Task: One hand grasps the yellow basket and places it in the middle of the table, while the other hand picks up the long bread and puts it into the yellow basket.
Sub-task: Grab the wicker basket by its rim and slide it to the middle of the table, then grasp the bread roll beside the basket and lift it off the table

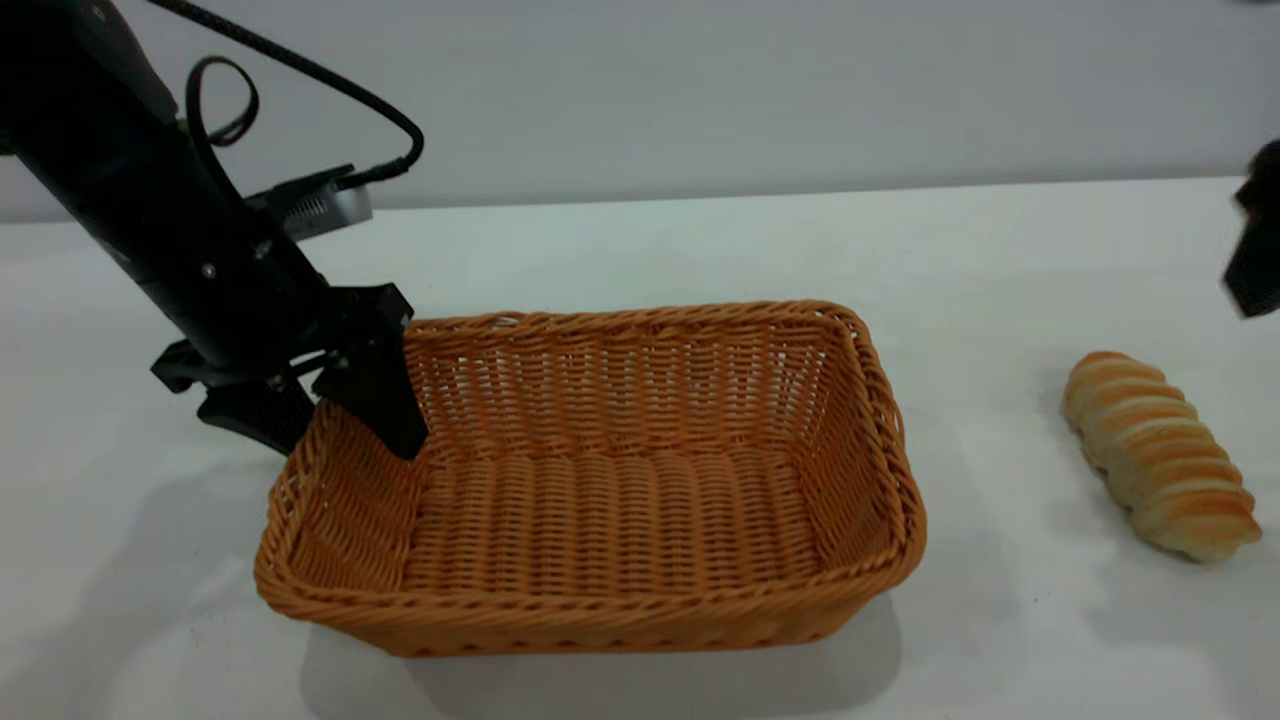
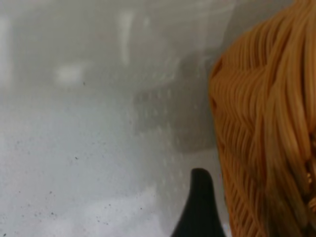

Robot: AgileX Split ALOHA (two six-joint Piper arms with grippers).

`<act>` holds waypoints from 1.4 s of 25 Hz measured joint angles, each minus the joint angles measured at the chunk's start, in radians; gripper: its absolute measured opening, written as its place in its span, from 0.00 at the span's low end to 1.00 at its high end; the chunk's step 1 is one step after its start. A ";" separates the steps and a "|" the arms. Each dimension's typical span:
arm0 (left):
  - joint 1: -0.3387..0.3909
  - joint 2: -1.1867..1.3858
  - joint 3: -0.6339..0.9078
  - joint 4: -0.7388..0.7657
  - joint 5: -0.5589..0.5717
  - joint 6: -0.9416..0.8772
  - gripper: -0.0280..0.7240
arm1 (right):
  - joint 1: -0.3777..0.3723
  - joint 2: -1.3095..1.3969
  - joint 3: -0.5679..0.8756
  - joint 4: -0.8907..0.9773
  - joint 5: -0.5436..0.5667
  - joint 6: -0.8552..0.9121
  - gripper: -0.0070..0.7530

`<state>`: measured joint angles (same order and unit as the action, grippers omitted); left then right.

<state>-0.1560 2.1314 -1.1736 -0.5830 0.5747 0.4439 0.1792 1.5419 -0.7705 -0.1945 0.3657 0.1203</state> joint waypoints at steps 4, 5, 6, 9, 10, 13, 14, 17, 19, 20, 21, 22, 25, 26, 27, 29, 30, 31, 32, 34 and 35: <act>0.000 -0.007 0.000 0.000 -0.001 0.002 0.90 | 0.000 0.135 -0.082 -0.003 0.004 0.001 0.91; 0.000 -0.015 0.000 0.000 -0.001 0.003 0.89 | 0.000 0.168 -0.104 -0.003 0.008 0.001 0.90; 0.000 -0.024 0.000 0.000 -0.001 0.005 0.88 | 0.000 0.195 -0.126 -0.003 0.014 0.002 0.90; 0.000 -0.067 0.000 0.000 -0.003 0.028 0.84 | -0.003 0.282 -0.180 -0.003 0.034 0.006 0.89; 0.000 -0.083 0.000 0.001 -0.003 0.037 0.83 | -0.011 0.311 -0.198 -0.003 0.043 0.008 0.89; 0.000 -0.135 0.000 0.001 -0.003 0.058 0.82 | -0.033 0.381 -0.243 -0.003 0.067 0.018 0.86; 0.000 -0.155 0.000 0.001 -0.003 0.061 0.82 | -0.041 0.402 -0.254 -0.003 0.071 0.020 0.86; 0.000 -0.211 0.000 0.001 -0.001 0.065 0.81 | -0.052 0.451 -0.279 -0.003 0.077 0.022 0.84; 0.000 -0.248 0.000 0.001 0.000 0.067 0.81 | -0.053 0.476 -0.291 -0.003 0.077 0.023 0.84; 0.000 -0.270 0.000 0.001 0.003 0.067 0.81 | -0.054 0.485 -0.296 -0.003 0.076 0.023 0.83; 0.000 -0.292 0.000 0.001 0.004 0.067 0.81 | -0.054 0.495 -0.302 -0.003 0.075 0.023 0.83; 0.000 -0.315 0.000 0.001 0.006 0.067 0.81 | -0.055 0.506 -0.308 -0.003 0.073 0.023 0.83; 0.000 -0.382 0.000 0.001 0.014 0.067 0.81 | -0.059 0.542 -0.331 -0.003 0.069 0.023 0.82; 0.000 -0.402 0.000 0.001 0.016 0.067 0.81 | -0.059 0.558 -0.339 -0.004 0.068 0.023 0.82; 0.000 -0.425 0.000 0.001 0.020 0.067 0.81 | -0.060 0.570 -0.348 -0.004 0.068 0.023 0.82; 0.000 -0.468 0.000 0.001 0.026 0.067 0.81 | -0.061 0.602 -0.365 -0.004 0.068 0.023 0.81; 0.000 -0.485 0.000 0.001 0.028 0.067 0.81 | -0.062 0.617 -0.374 -0.004 0.068 0.023 0.81; 0.000 -0.504 0.000 0.001 0.030 0.067 0.81 | -0.065 0.628 -0.383 -0.005 0.070 0.023 0.80; 0.000 -0.522 0.000 0.001 0.033 0.067 0.81 | -0.069 0.638 -0.390 -0.008 0.070 0.022 0.80; 0.000 -0.550 0.000 -0.001 0.034 0.066 0.81 | -0.076 0.653 -0.397 -0.010 0.070 0.022 0.78; 0.000 -0.561 0.000 -0.006 0.035 0.066 0.81 | -0.078 0.658 -0.400 -0.011 0.069 0.022 0.77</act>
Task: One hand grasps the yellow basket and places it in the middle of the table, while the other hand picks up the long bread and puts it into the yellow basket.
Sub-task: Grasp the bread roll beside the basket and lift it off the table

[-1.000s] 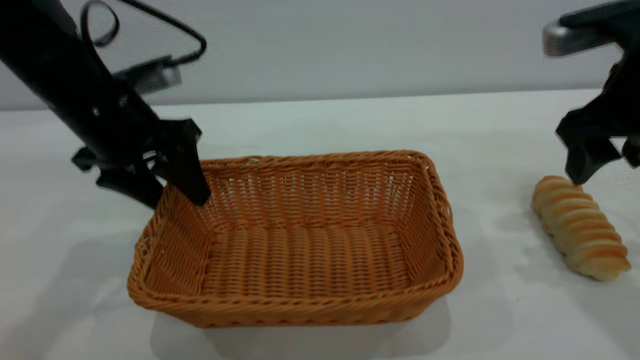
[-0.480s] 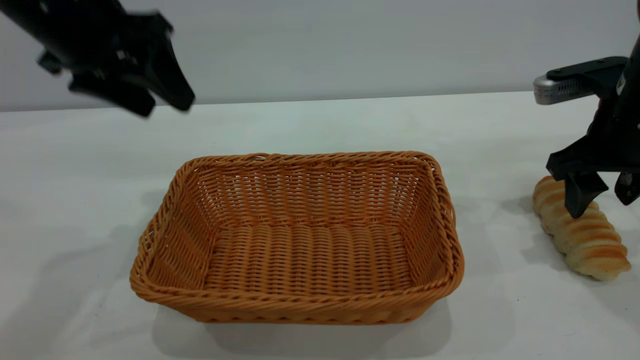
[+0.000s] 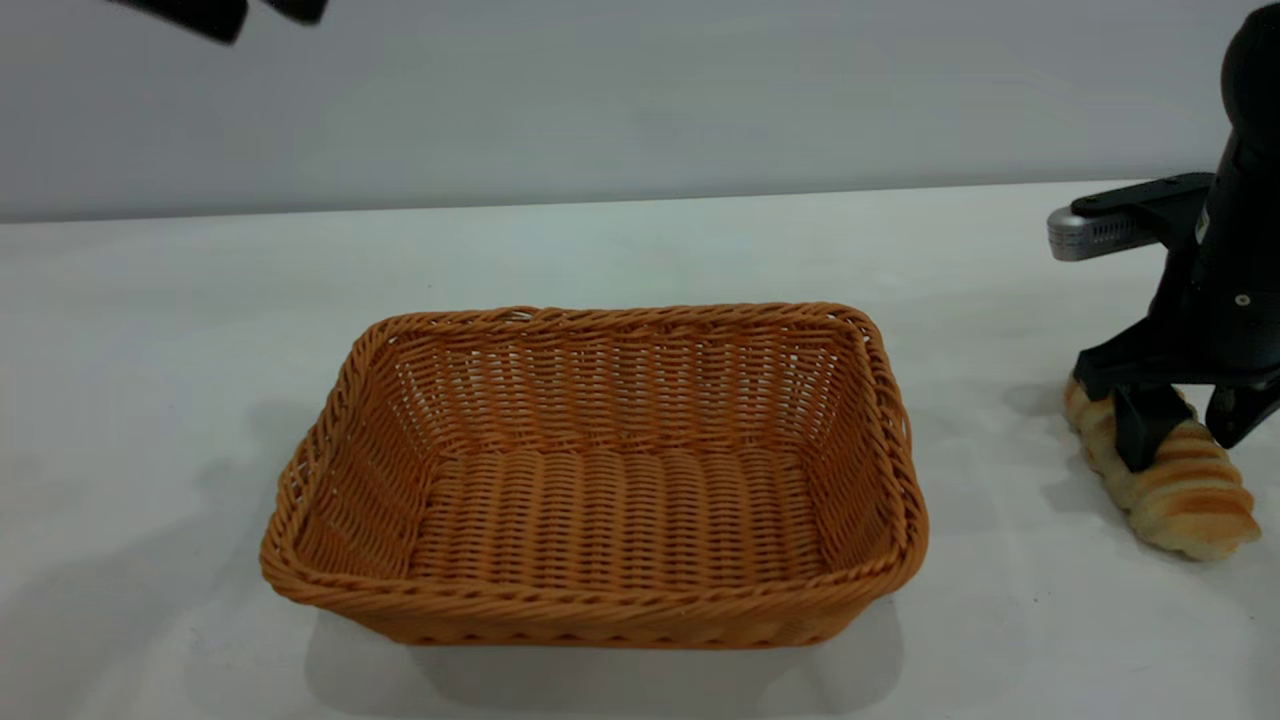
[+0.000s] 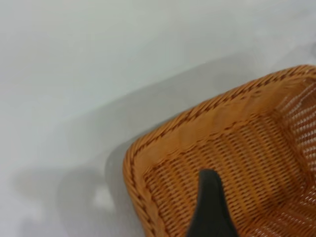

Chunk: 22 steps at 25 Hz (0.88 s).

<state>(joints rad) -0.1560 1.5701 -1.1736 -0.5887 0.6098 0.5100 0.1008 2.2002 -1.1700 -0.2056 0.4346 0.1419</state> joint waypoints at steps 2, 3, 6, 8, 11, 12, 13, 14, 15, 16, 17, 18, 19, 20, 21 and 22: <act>0.000 -0.013 0.001 -0.017 0.007 0.000 0.81 | -0.004 0.013 -0.002 0.000 -0.001 0.000 0.75; 0.000 -0.016 0.001 -0.023 0.011 0.001 0.81 | -0.005 0.019 -0.005 0.000 -0.001 0.000 0.72; 0.000 -0.018 0.002 -0.035 0.025 0.001 0.81 | -0.007 0.036 -0.014 0.003 0.008 0.000 0.56; 0.000 -0.018 0.003 -0.035 0.028 0.001 0.81 | -0.007 0.041 -0.021 0.006 0.019 0.001 0.38; 0.000 -0.018 0.003 -0.036 0.031 0.001 0.81 | -0.007 0.042 -0.036 0.007 0.047 0.001 0.13; 0.000 -0.018 0.004 -0.037 0.031 0.001 0.81 | -0.007 0.042 -0.043 0.006 0.064 0.001 0.12; 0.000 -0.018 0.005 -0.037 0.032 0.001 0.81 | -0.007 0.042 -0.053 0.003 0.088 0.001 0.12; 0.000 -0.018 0.005 -0.037 0.032 0.001 0.81 | -0.009 0.042 -0.062 -0.005 0.113 0.001 0.12; 0.000 -0.018 0.005 -0.037 0.032 0.001 0.81 | -0.011 0.042 -0.069 -0.011 0.146 0.001 0.12; 0.000 -0.018 0.005 -0.037 0.032 0.004 0.81 | -0.012 0.038 -0.072 -0.016 0.174 0.001 0.12; 0.000 -0.018 0.005 -0.037 0.033 0.010 0.81 | -0.014 0.029 -0.072 -0.016 0.197 0.001 0.12; 0.000 -0.018 0.005 -0.037 0.033 0.015 0.81 | -0.014 0.012 -0.072 -0.015 0.212 0.000 0.12; 0.000 -0.018 0.005 -0.037 0.033 0.019 0.81 | -0.014 -0.011 -0.072 -0.014 0.224 -0.002 0.12; 0.000 -0.018 0.005 -0.037 0.034 0.020 0.81 | -0.014 -0.042 -0.072 -0.011 0.231 -0.003 0.12; 0.000 -0.018 0.005 -0.037 0.034 0.020 0.81 | -0.013 -0.071 -0.072 -0.001 0.235 -0.009 0.12; 0.000 -0.018 0.005 -0.037 0.034 0.020 0.81 | -0.011 -0.107 -0.072 0.013 0.239 -0.019 0.12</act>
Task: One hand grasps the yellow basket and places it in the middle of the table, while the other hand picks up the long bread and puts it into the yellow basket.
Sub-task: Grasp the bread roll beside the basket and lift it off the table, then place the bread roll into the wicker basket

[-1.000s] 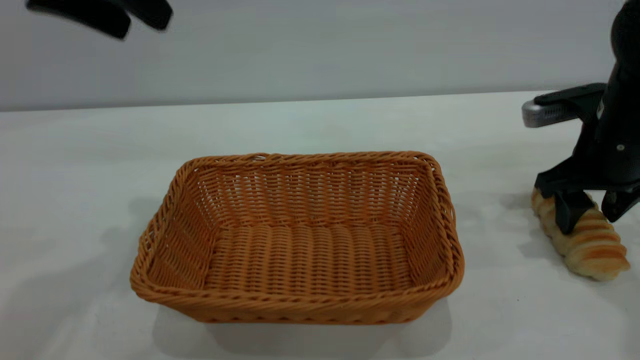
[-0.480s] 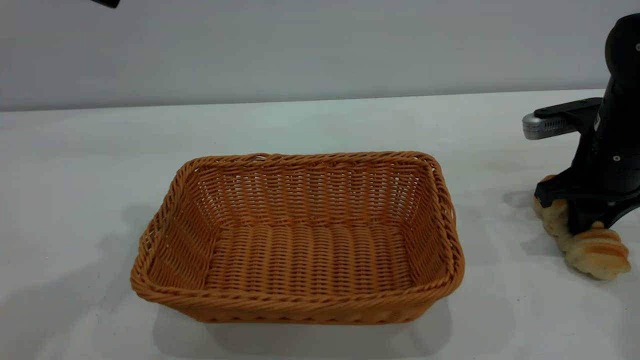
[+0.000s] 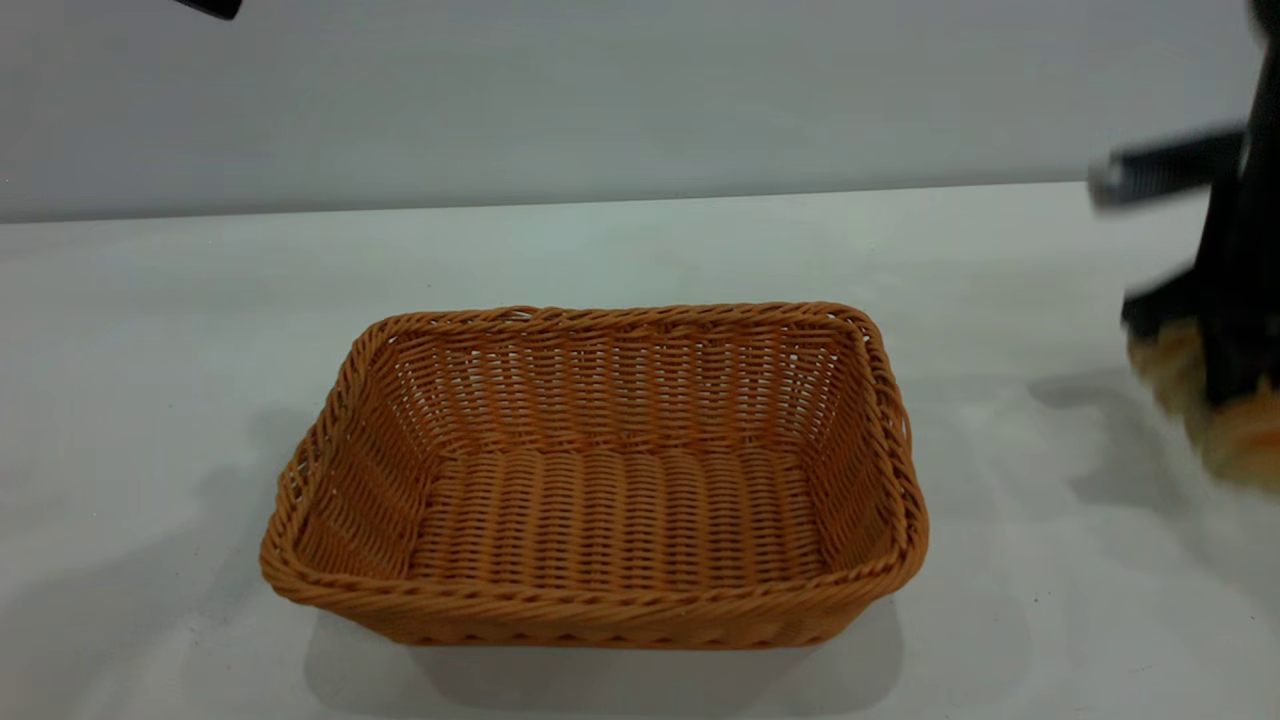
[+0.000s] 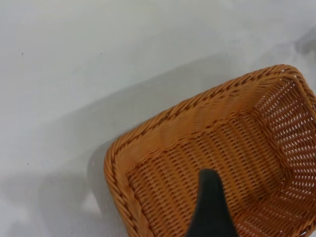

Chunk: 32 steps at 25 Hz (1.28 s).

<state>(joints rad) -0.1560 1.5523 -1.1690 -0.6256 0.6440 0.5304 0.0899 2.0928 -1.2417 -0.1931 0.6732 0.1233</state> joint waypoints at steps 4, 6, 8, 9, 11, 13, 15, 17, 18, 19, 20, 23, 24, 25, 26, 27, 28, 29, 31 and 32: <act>0.000 0.000 0.000 0.000 0.000 0.000 0.81 | 0.042 -0.130 0.000 0.053 0.027 -0.055 0.11; 0.000 0.000 0.000 0.000 0.000 0.000 0.81 | 0.090 -0.182 0.000 0.080 0.037 -0.072 0.11; 0.000 0.000 0.000 0.000 0.000 0.002 0.81 | 0.144 -0.230 0.000 0.103 0.043 -0.085 0.11; 0.000 0.000 0.000 0.000 0.000 0.002 0.81 | 0.176 -0.249 0.000 0.115 0.044 -0.088 0.11; 0.000 0.000 0.000 0.000 0.000 0.002 0.81 | 0.245 -0.270 0.000 0.138 0.043 -0.100 0.11; 0.000 0.000 0.000 0.000 0.000 0.002 0.81 | 0.312 -0.272 0.000 0.160 0.033 -0.107 0.11; 0.000 0.000 0.000 0.000 0.000 0.002 0.81 | 0.377 -0.270 0.003 0.173 0.017 -0.111 0.11; 0.000 0.000 0.000 0.000 0.000 0.002 0.81 | 0.442 -0.269 0.003 0.178 -0.014 -0.111 0.11; 0.000 0.000 0.000 0.000 0.000 0.002 0.81 | 0.471 -0.266 0.003 0.180 -0.036 -0.111 0.11; 0.000 0.000 0.000 0.000 0.000 0.002 0.81 | 0.492 -0.260 0.003 0.180 -0.060 -0.112 0.11; 0.000 0.000 0.000 -0.001 0.000 0.002 0.81 | 0.516 -0.254 0.003 0.180 -0.084 -0.112 0.11; 0.000 0.000 0.000 -0.001 0.002 0.002 0.81 | 0.563 -0.216 0.003 0.181 -0.146 -0.112 0.11; 0.000 0.000 0.000 -0.001 0.002 0.002 0.81 | 0.575 -0.201 0.003 0.181 -0.162 -0.114 0.11; 0.000 0.000 0.000 -0.003 0.005 0.002 0.81 | 0.584 -0.181 0.003 0.181 -0.179 -0.123 0.11; 0.000 0.000 0.000 -0.006 0.007 0.002 0.81 | 0.591 -0.160 0.003 0.181 -0.194 -0.123 0.11; 0.000 0.000 0.000 -0.012 0.009 0.002 0.81 | 0.599 -0.138 0.003 0.181 -0.213 -0.134 0.11; 0.000 0.000 0.000 -0.018 0.010 0.002 0.81 | 0.605 -0.120 0.003 0.181 -0.229 -0.144 0.11; 0.000 0.000 0.000 -0.024 0.011 0.002 0.81 | 0.608 -0.098 0.003 0.181 -0.248 -0.153 0.11; 0.000 0.000 0.000 -0.039 0.012 0.002 0.81 | 0.616 -0.061 0.003 0.181 -0.278 -0.165 0.13; 0.000 0.000 0.000 -0.041 0.013 0.002 0.81 | 0.617 -0.043 0.003 0.180 -0.287 -0.168 0.16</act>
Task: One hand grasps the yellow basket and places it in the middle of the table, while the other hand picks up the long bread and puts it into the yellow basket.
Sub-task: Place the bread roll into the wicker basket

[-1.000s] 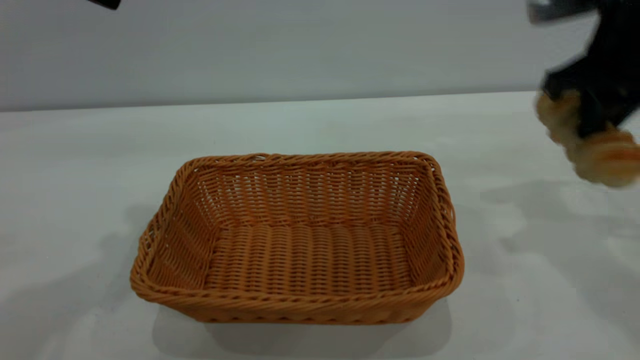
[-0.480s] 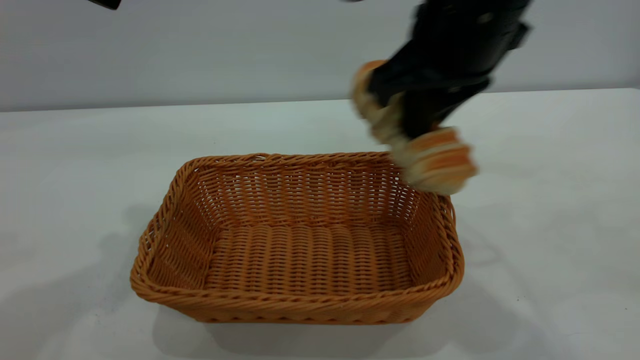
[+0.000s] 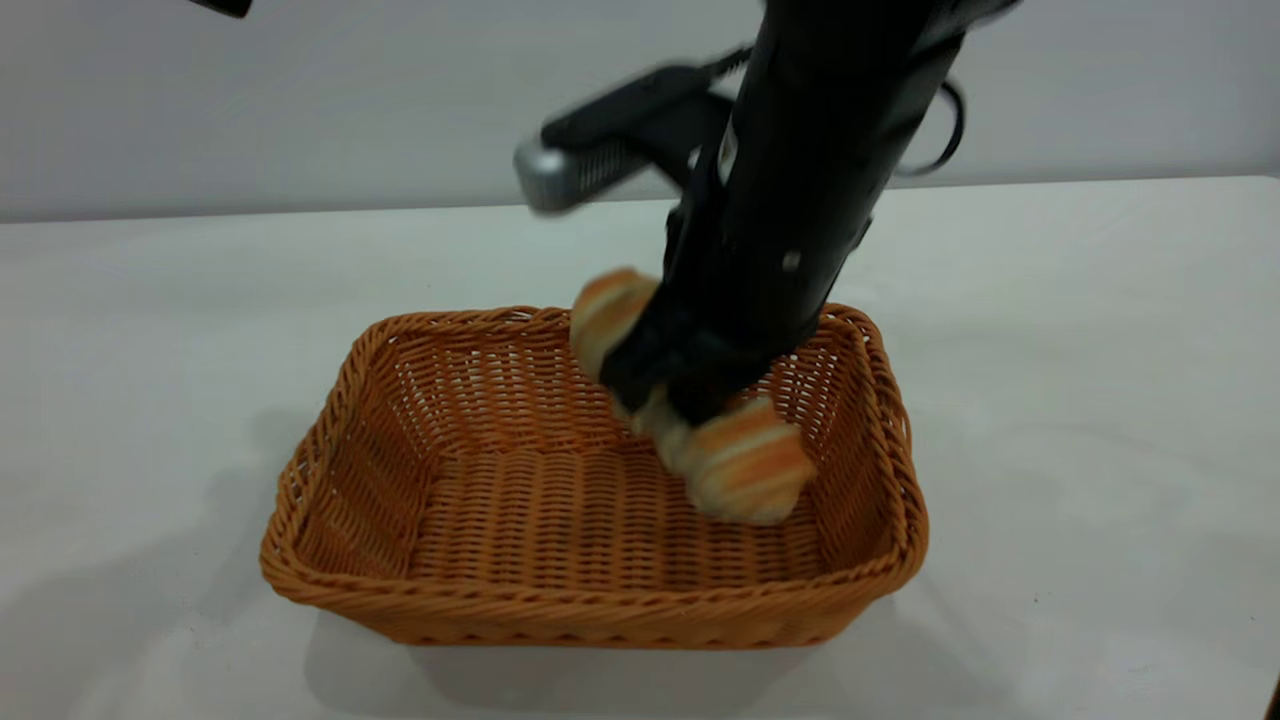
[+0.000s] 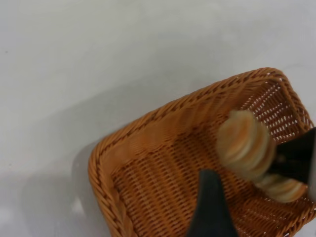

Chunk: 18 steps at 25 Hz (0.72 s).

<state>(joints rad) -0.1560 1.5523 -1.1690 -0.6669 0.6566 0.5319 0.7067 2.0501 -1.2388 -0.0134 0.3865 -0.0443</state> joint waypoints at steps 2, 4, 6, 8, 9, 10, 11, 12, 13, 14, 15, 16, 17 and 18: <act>0.000 0.000 0.000 -0.002 0.000 0.001 0.81 | 0.001 0.033 0.000 -0.001 -0.022 -0.003 0.24; 0.000 0.000 0.000 -0.003 0.001 0.011 0.81 | 0.001 0.054 0.000 -0.004 -0.037 -0.004 0.38; 0.000 0.000 0.000 -0.003 0.004 0.043 0.81 | 0.001 0.065 0.000 -0.004 -0.053 -0.004 0.53; 0.000 0.000 0.000 -0.003 0.006 0.065 0.81 | 0.001 0.066 0.000 -0.004 -0.060 -0.006 0.66; 0.000 0.000 0.000 -0.003 0.010 0.072 0.81 | 0.001 0.066 0.000 -0.004 -0.063 -0.006 0.70; 0.000 0.000 0.000 -0.003 0.014 0.075 0.81 | 0.001 0.064 0.000 -0.005 -0.062 -0.006 0.75; 0.000 0.000 0.000 -0.003 0.018 0.078 0.81 | 0.001 0.062 0.000 -0.006 -0.057 -0.009 0.77; 0.000 0.000 0.000 -0.003 0.023 0.079 0.81 | 0.001 0.059 0.000 -0.011 -0.053 -0.017 0.78; 0.000 0.000 0.000 -0.002 0.027 0.079 0.81 | 0.001 0.054 0.000 -0.020 -0.047 -0.022 0.79; 0.000 -0.001 0.000 0.001 0.030 0.079 0.81 | 0.001 0.051 0.000 -0.030 -0.038 -0.025 0.78; 0.000 -0.003 0.000 0.010 0.032 0.079 0.81 | 0.001 0.041 0.000 -0.039 -0.024 -0.025 0.77; 0.000 -0.007 0.000 0.023 0.032 0.079 0.81 | 0.001 0.031 0.000 -0.053 -0.009 -0.025 0.76; 0.000 -0.016 0.000 0.037 0.032 0.079 0.81 | 0.001 0.019 0.000 -0.068 0.001 -0.025 0.75; 0.000 -0.027 0.000 0.054 0.033 0.079 0.81 | 0.001 0.003 0.000 -0.084 0.013 -0.025 0.73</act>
<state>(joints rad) -0.1560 1.5254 -1.1687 -0.6132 0.6894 0.6111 0.7077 2.0534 -1.2388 -0.0979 0.3992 -0.0696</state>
